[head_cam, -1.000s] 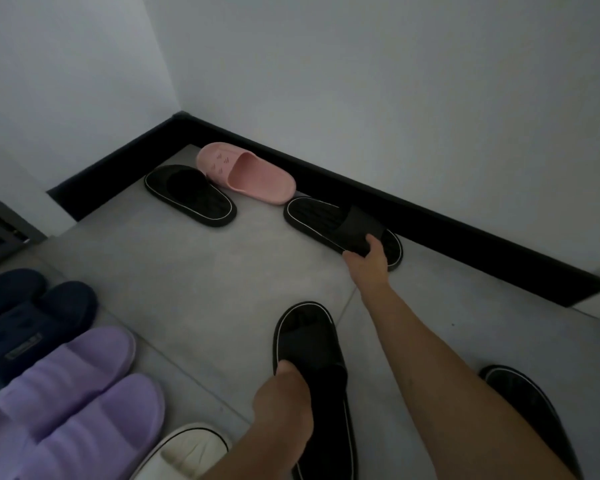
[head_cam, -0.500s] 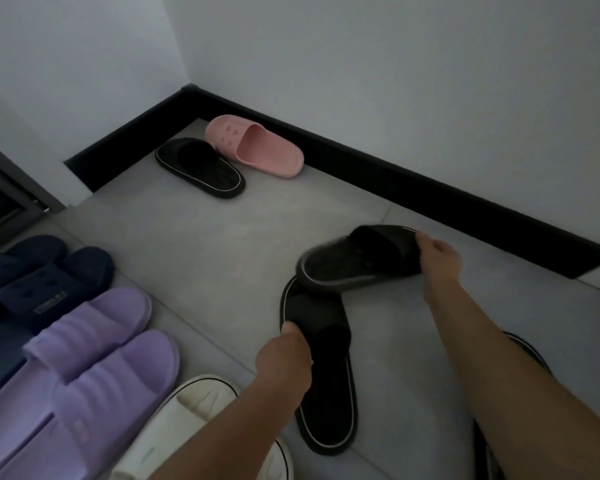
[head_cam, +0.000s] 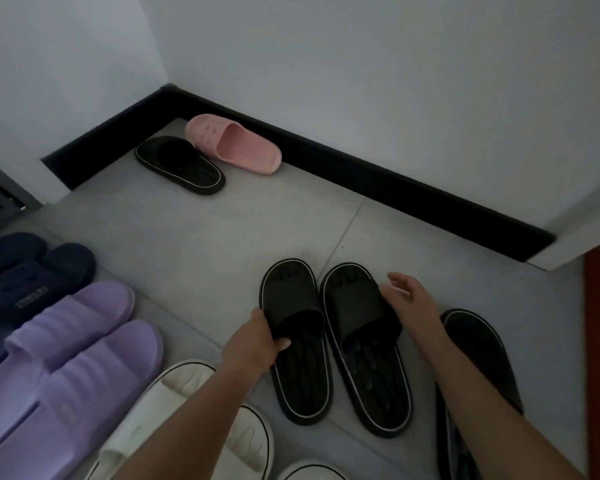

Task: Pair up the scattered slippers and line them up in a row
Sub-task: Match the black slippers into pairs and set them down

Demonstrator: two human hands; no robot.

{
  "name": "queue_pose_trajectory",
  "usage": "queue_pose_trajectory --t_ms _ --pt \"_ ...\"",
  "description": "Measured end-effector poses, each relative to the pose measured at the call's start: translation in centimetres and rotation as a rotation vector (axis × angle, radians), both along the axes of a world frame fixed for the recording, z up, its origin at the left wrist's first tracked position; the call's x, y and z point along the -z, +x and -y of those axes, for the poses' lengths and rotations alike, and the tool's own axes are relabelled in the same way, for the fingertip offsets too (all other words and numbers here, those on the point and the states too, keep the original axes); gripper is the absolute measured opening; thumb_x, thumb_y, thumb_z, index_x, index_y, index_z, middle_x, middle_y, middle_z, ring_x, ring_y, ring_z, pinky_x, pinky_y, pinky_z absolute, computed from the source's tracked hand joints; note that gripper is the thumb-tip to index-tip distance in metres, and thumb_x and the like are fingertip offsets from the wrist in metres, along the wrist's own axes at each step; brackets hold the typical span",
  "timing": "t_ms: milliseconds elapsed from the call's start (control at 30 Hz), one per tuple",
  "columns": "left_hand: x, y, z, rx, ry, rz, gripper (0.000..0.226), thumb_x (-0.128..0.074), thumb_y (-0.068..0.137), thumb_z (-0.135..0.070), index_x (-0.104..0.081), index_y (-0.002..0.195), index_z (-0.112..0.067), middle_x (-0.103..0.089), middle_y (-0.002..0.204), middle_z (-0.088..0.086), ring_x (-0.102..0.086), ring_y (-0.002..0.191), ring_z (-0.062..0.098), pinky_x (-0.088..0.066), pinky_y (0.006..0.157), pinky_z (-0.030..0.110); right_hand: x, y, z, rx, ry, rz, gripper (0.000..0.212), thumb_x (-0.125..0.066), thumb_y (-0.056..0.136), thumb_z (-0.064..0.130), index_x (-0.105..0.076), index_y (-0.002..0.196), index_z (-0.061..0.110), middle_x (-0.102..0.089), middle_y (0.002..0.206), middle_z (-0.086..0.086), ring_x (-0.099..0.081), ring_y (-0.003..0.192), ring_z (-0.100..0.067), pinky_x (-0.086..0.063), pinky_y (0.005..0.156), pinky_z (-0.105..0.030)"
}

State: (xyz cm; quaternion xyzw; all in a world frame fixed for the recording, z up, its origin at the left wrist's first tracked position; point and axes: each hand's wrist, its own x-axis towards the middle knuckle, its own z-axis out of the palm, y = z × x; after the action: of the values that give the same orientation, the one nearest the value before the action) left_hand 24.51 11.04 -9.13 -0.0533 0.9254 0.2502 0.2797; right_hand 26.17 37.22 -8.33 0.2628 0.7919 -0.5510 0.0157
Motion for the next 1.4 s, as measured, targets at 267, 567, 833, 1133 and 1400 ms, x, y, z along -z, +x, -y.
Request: queue_pose_trajectory --t_ms 267,567,833,1133,1400 --pt "0.6 1.3 0.5 -0.013 0.1 -0.159 0.031 -0.05 0.094 -0.034 -0.041 0.11 -0.01 -0.064 0.105 0.018 -0.061 0.1 0.036 -0.046 0.079 0.039 0.3 6.0 0.2 -0.182 0.46 0.124 0.018 -0.06 0.088 0.018 -0.068 0.101 0.006 -0.071 0.096 -0.011 -0.065 0.094 -0.026 -0.037 0.072 -0.02" --pt "1.1 2.4 1.2 0.1 0.099 -0.143 0.025 -0.048 0.094 -0.035 -0.042 0.104 -0.013 -0.064 0.099 0.015 -0.061 0.096 0.035 -0.046 0.077 0.039 0.0 7.9 1.4 -0.032 0.515 0.064 0.017 -0.052 0.089 0.007 -0.066 0.081 -0.002 -0.066 0.075 -0.017 -0.063 0.075 -0.032 -0.035 0.06 -0.028" --pt "1.7 3.7 0.5 -0.01 0.073 -0.231 0.035 -0.06 0.086 -0.041 -0.031 0.089 -0.02 -0.057 0.075 0.003 -0.064 0.079 0.033 -0.043 0.063 0.036 -0.8 12.2 2.3 0.044 0.427 0.11 0.017 -0.055 0.091 0.017 -0.069 0.088 0.006 -0.069 0.082 -0.007 -0.063 0.077 -0.019 -0.037 0.063 -0.021" --pt "-2.2 8.5 -6.8 0.557 0.441 -0.594 0.016 -0.054 0.088 -0.013 -0.052 0.1 -0.024 -0.057 0.092 -0.006 -0.057 0.079 0.011 -0.047 0.072 0.026 0.0 16.9 -0.7 0.173 0.363 0.258 0.051 -0.061 0.088 0.02 -0.047 0.136 0.014 -0.05 0.125 -0.012 -0.057 0.091 -0.019 -0.043 0.083 -0.023" --pt "0.5 8.8 -12.0 0.613 0.304 -0.337 0.059 -0.043 0.085 0.002 -0.036 0.142 -0.011 -0.047 0.141 0.005 -0.041 0.131 0.019 -0.022 0.109 0.022 0.3 12.6 2.7 0.03 0.293 0.193 0.035 -0.062 0.082 0.024 -0.054 0.116 0.015 -0.053 0.115 -0.011 -0.059 0.099 -0.03 -0.048 0.086 -0.033"
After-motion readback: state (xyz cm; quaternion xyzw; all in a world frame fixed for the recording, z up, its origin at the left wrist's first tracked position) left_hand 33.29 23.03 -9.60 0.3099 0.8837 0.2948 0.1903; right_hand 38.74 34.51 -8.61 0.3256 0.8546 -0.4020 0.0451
